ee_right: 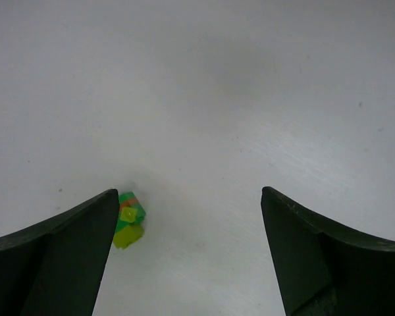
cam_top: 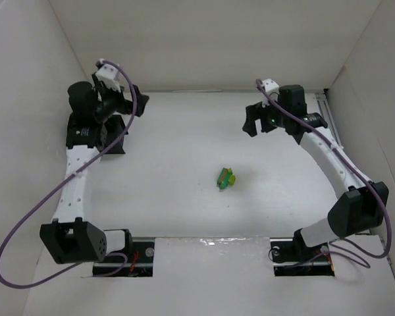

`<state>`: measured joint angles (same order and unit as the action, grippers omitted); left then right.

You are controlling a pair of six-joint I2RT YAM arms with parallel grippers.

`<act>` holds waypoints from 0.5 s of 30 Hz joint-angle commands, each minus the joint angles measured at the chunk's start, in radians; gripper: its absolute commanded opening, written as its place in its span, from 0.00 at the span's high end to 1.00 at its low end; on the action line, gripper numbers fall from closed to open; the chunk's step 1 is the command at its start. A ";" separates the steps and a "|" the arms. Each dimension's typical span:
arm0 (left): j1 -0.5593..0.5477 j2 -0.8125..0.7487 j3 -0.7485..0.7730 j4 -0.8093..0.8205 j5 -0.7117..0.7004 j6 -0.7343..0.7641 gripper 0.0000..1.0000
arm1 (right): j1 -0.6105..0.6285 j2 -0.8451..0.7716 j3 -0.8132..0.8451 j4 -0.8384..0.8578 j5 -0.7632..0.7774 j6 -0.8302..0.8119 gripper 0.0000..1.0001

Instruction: Sort the legos into containers by color

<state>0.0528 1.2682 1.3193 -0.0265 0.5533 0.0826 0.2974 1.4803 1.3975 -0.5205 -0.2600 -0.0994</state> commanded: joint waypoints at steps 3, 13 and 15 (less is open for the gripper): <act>-0.090 -0.104 -0.115 -0.012 0.037 0.077 0.00 | -0.116 -0.112 -0.135 -0.110 -0.306 0.005 0.14; -0.090 -0.147 -0.210 -0.076 -0.099 0.066 0.00 | 0.029 -0.239 -0.325 -0.191 -0.325 -0.273 0.44; -0.090 -0.147 -0.219 -0.067 -0.110 0.066 0.00 | 0.048 -0.203 -0.325 -0.168 -0.292 -0.228 0.40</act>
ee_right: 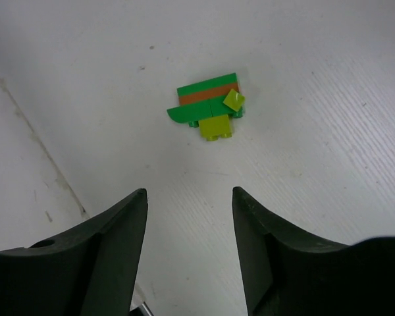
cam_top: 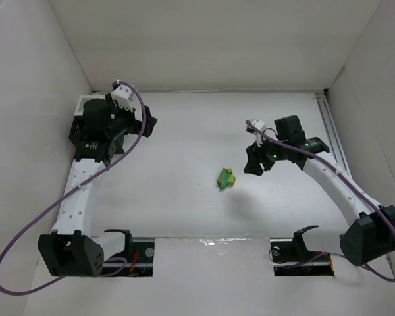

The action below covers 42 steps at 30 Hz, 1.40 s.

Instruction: Sort the legos into containers by color

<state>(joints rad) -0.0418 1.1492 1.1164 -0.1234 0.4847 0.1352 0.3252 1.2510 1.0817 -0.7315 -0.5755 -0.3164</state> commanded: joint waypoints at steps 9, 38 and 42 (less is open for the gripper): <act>0.005 -0.075 -0.036 0.039 -0.211 -0.019 0.00 | 0.101 0.235 0.133 0.079 0.131 0.135 0.43; 0.046 -0.103 -0.064 0.021 -0.302 -0.062 0.00 | 0.196 0.473 0.238 0.069 0.327 0.270 0.42; 0.046 -0.094 -0.064 0.021 -0.302 -0.052 0.00 | 0.196 0.482 0.238 0.069 0.318 0.270 0.42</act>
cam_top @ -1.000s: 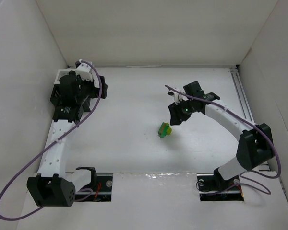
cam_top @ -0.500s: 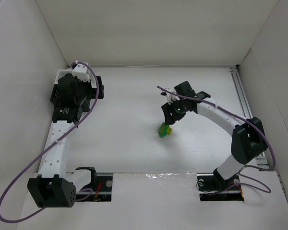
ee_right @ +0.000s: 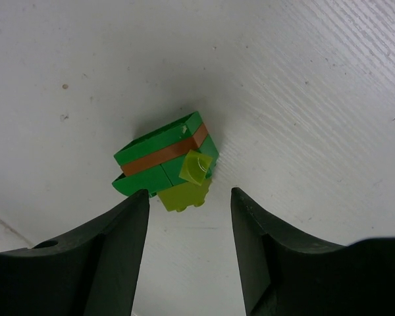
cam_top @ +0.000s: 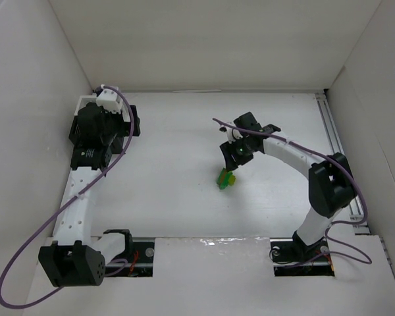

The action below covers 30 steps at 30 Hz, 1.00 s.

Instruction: Sort the legos into containers by color

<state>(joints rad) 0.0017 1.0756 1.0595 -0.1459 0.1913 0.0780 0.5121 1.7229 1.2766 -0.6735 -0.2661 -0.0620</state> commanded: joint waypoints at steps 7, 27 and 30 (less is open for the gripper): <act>0.003 -0.020 -0.007 0.062 -0.009 0.005 0.00 | 0.029 0.041 0.052 -0.008 -0.002 0.025 0.43; 0.003 -0.011 -0.026 0.071 -0.009 0.014 0.00 | 0.049 0.090 0.053 0.002 0.034 0.034 0.49; 0.003 -0.011 -0.026 0.071 -0.009 0.014 0.00 | 0.049 0.090 0.062 0.002 0.034 0.034 0.50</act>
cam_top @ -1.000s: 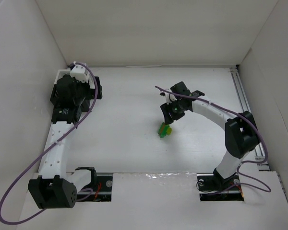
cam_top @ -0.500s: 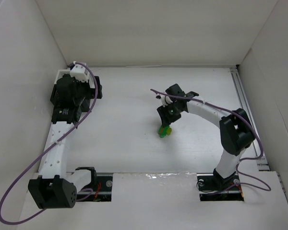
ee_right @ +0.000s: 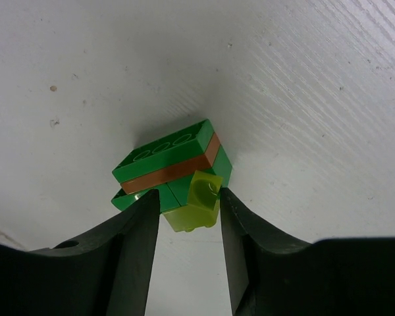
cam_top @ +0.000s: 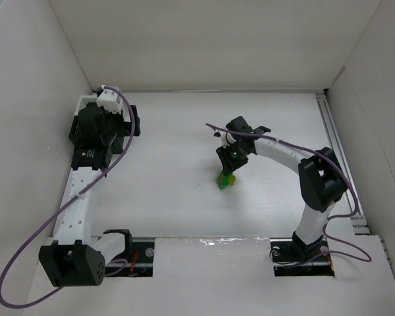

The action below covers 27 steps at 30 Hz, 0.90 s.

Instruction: Sort the legos into containers by color

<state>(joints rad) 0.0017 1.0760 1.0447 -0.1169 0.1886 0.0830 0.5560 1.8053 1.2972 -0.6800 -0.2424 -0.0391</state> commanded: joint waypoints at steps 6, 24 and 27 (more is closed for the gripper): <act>0.003 -0.011 -0.011 0.042 -0.006 0.018 0.00 | 0.005 0.017 0.051 0.008 0.020 0.002 0.61; 0.015 -0.171 -0.163 0.178 0.670 0.099 0.03 | -0.146 0.012 0.457 -0.194 -0.681 -0.096 0.86; 0.015 -0.189 -0.193 0.203 0.805 0.121 0.03 | -0.146 0.035 0.521 -0.178 -0.805 -0.047 0.86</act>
<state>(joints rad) 0.0143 0.9104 0.8814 0.0200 0.7776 0.1753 0.4133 1.8149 1.7645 -0.8265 -0.7952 -0.1139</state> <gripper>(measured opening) 0.967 0.251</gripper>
